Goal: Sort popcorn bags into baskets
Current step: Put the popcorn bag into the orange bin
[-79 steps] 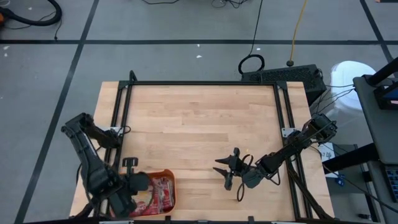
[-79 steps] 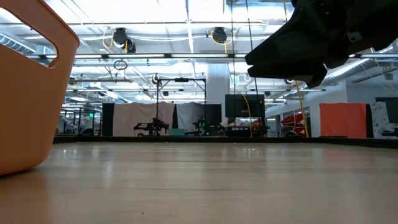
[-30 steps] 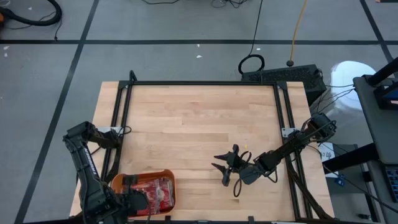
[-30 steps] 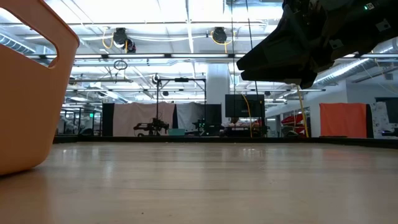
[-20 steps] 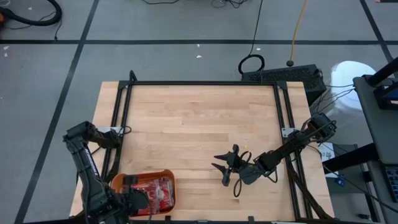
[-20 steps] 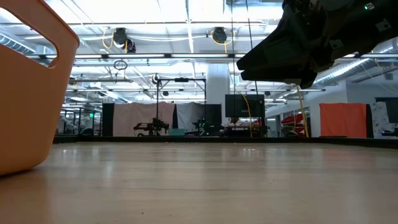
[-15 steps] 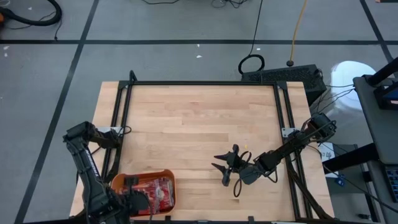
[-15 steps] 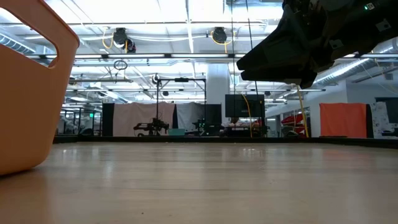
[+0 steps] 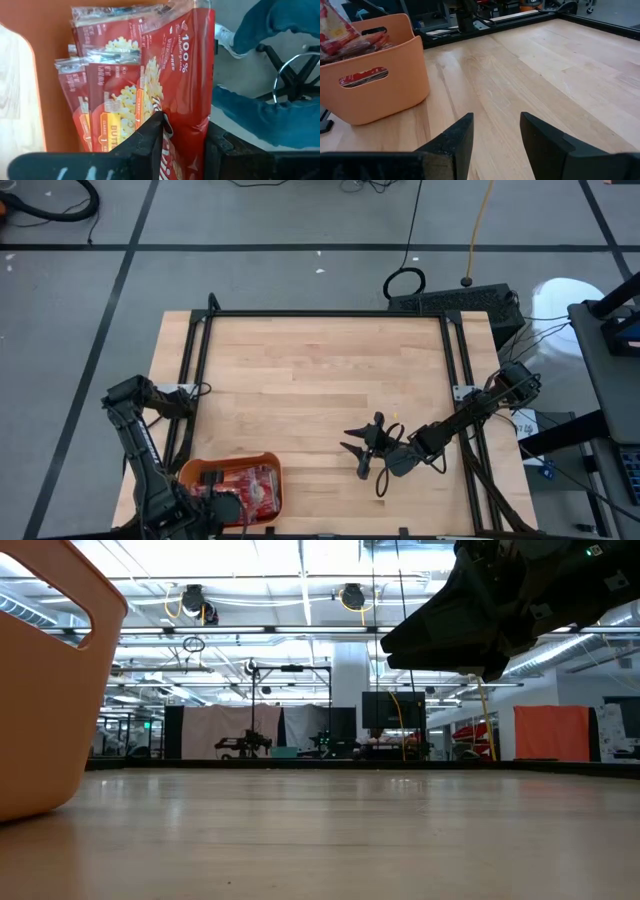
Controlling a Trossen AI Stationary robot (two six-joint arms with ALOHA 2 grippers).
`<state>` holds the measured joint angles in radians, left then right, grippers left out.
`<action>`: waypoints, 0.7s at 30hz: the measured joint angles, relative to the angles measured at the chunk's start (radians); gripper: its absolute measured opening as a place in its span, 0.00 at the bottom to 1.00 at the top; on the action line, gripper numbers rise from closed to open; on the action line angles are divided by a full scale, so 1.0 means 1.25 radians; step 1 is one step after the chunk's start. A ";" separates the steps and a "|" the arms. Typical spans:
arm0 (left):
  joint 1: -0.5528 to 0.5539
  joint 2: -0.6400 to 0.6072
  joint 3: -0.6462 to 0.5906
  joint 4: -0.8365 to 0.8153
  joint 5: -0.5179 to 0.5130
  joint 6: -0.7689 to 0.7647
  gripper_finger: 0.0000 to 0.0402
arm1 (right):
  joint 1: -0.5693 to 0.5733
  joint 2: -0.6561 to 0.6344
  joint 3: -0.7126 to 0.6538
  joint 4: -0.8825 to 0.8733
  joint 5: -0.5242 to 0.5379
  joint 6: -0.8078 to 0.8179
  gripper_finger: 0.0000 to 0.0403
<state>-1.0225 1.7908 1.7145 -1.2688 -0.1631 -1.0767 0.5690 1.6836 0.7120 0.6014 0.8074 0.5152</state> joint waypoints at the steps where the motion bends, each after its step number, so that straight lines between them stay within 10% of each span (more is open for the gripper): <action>1: 0.000 0.000 0.000 0.000 0.005 -0.003 0.24 | 0.000 0.000 0.000 0.000 0.000 0.000 0.38; 21: 0.000 0.000 -0.082 0.088 0.002 -0.014 0.51 | 0.000 0.000 0.000 0.000 0.000 -0.003 0.38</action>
<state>-1.0229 1.7912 1.6115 -1.1591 -0.1608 -1.0940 0.5690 1.6836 0.7120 0.6017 0.8070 0.5113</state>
